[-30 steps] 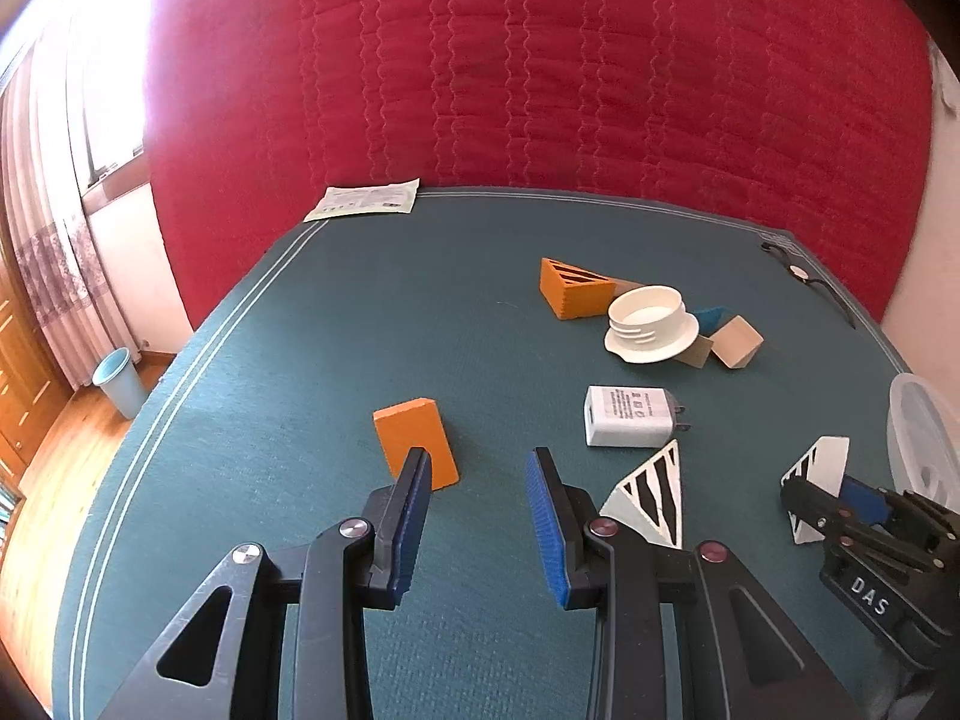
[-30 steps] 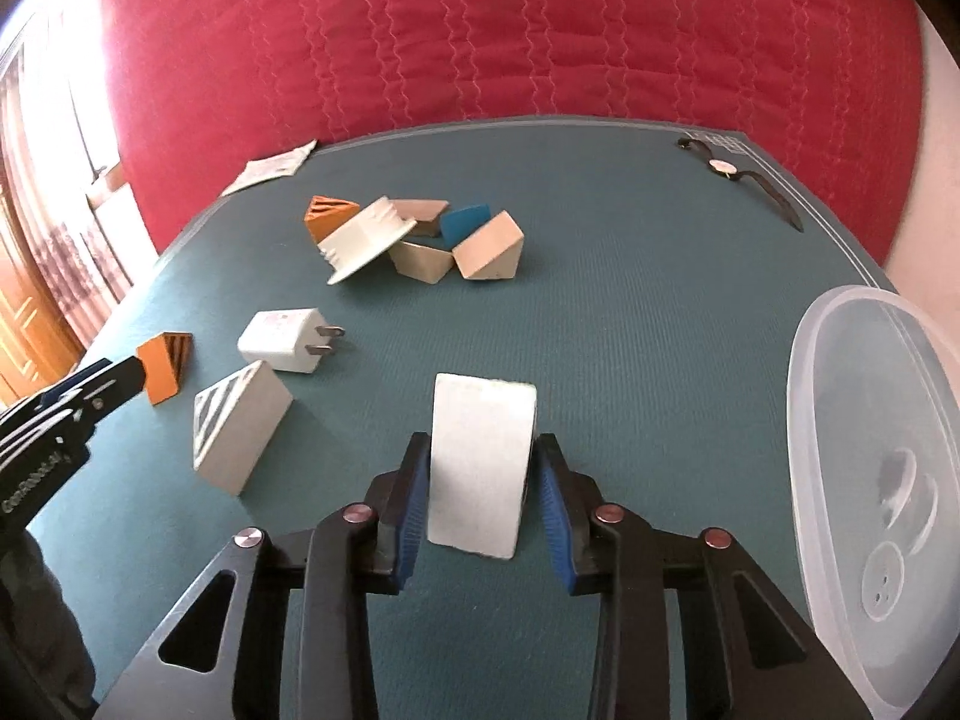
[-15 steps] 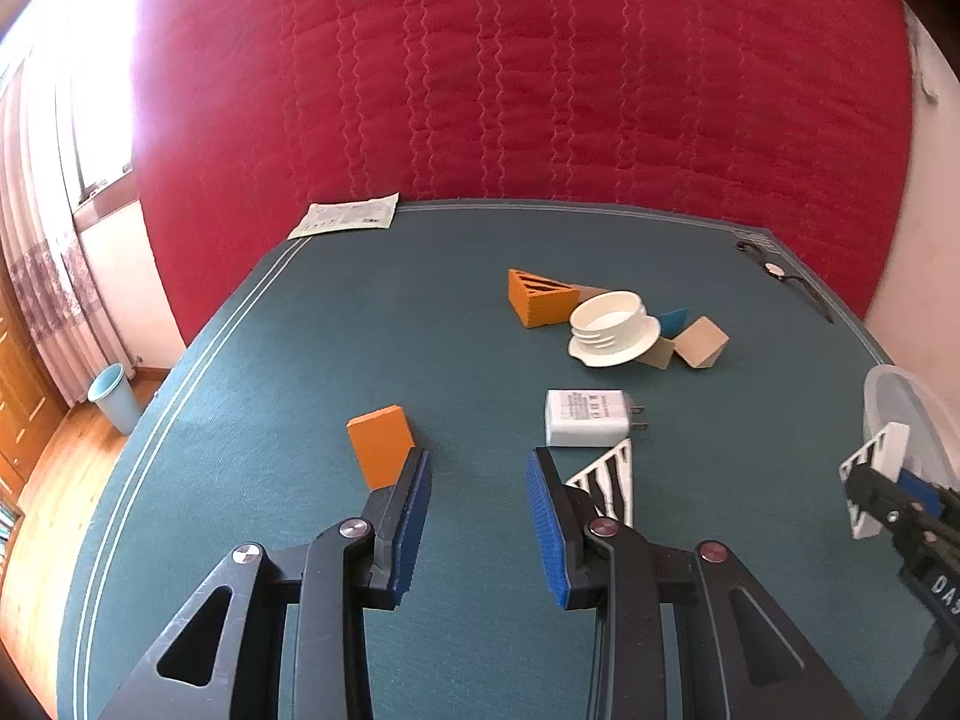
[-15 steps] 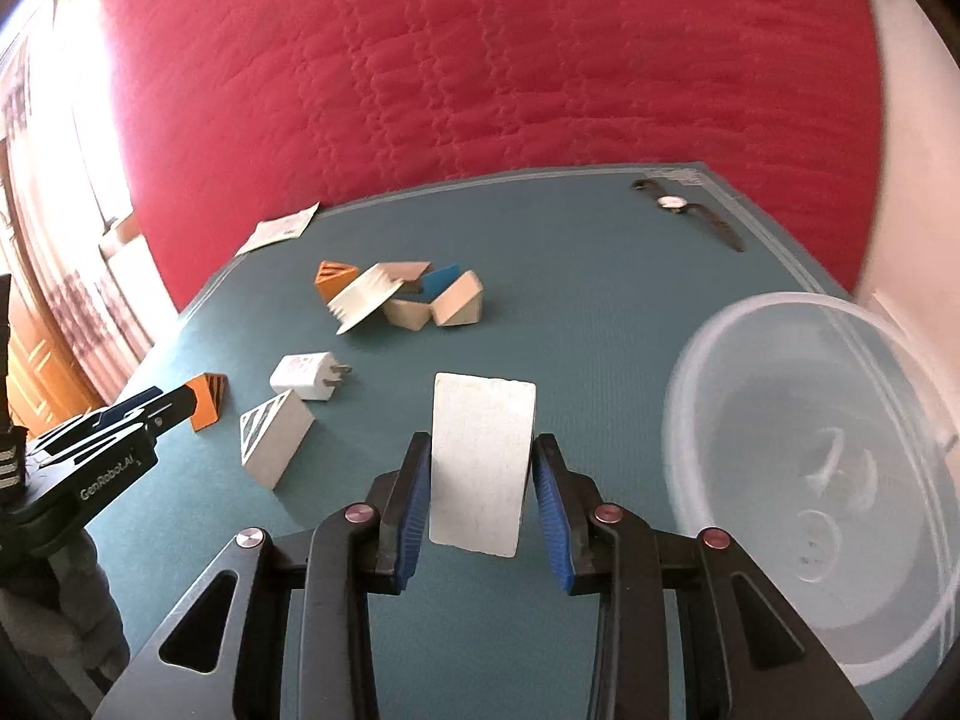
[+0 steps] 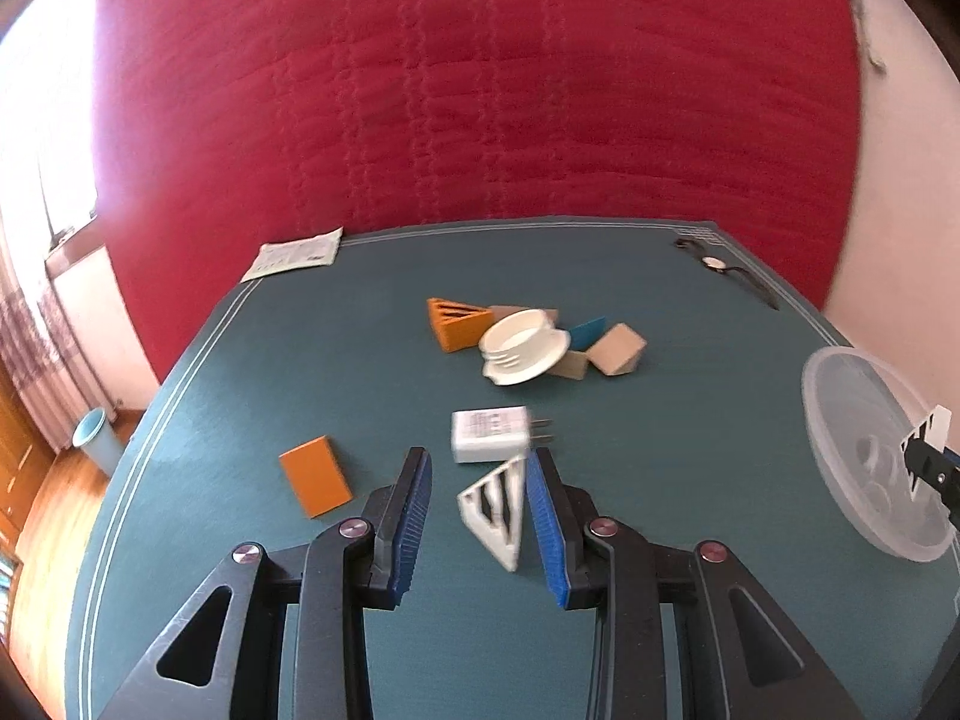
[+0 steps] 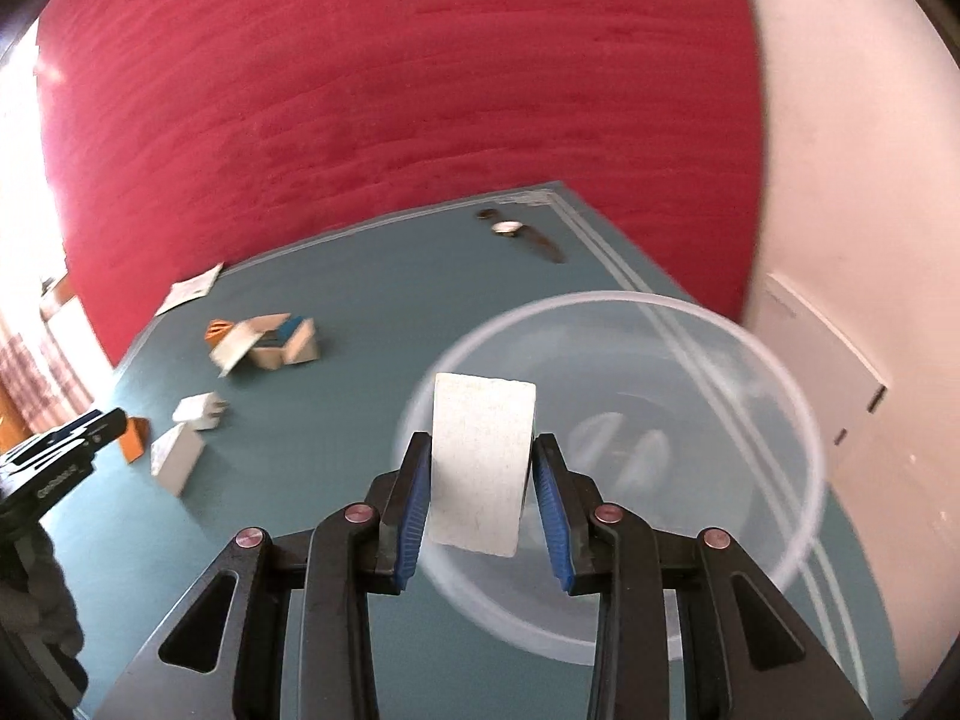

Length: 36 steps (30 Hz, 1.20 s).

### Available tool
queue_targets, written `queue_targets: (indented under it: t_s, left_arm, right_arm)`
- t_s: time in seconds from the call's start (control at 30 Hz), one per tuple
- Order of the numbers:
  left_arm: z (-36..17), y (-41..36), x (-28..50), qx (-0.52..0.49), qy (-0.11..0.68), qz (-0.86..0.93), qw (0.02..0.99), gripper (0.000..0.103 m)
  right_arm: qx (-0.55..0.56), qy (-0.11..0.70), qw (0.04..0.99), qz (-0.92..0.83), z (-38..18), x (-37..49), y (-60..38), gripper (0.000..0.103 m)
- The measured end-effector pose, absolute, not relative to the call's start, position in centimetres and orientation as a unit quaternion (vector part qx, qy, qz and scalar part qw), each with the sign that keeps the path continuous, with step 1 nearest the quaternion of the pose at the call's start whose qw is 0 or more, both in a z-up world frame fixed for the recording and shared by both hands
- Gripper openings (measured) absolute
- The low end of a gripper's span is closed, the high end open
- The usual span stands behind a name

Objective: Organize rigid objects
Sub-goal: 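Carry the white wedge block into the clear bowl and open the right gripper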

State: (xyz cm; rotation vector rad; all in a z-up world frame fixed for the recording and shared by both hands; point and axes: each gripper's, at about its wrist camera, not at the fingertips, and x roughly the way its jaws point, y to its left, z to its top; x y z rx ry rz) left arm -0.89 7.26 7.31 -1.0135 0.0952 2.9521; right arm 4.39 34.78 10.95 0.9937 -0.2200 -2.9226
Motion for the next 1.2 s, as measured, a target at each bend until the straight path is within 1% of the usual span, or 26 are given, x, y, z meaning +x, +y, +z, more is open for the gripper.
queue_targets:
  t_s: [0.43, 0.53, 0.7, 0.97, 1.2]
  left_arm:
    - [8.4, 13.2, 0.0, -0.321, 0.070, 0.941, 0.080, 0.035]
    - [8.5, 14.8, 0.2, -0.323, 0.077, 0.938, 0.103, 0.035]
    - [8.5, 17.6, 0.7, -0.326, 0.089, 0.930, 0.147, 0.035]
    - [7.5, 22.3, 0.3, -0.366, 0.075, 0.893, 0.253, 0.035]
    - [6.9, 25.4, 0.5, -0.382, 0.064, 0.868, 0.311, 0.035]
  right_arm:
    - [0.343, -0.111, -0.050, -0.931, 8.8, 4.6, 41.1, 0.036]
    - [0.342, -0.115, -0.057, -0.931, 8.6, 4.9, 42.0, 0.039]
    - [0.338, -0.117, -0.066, -0.931, 8.5, 5.1, 42.5, 0.040]
    - [0.331, -0.128, -0.077, -0.932, 8.8, 5.2, 43.1, 0.040]
    - [0.327, -0.136, -0.086, -0.931, 9.0, 5.1, 43.7, 0.040]
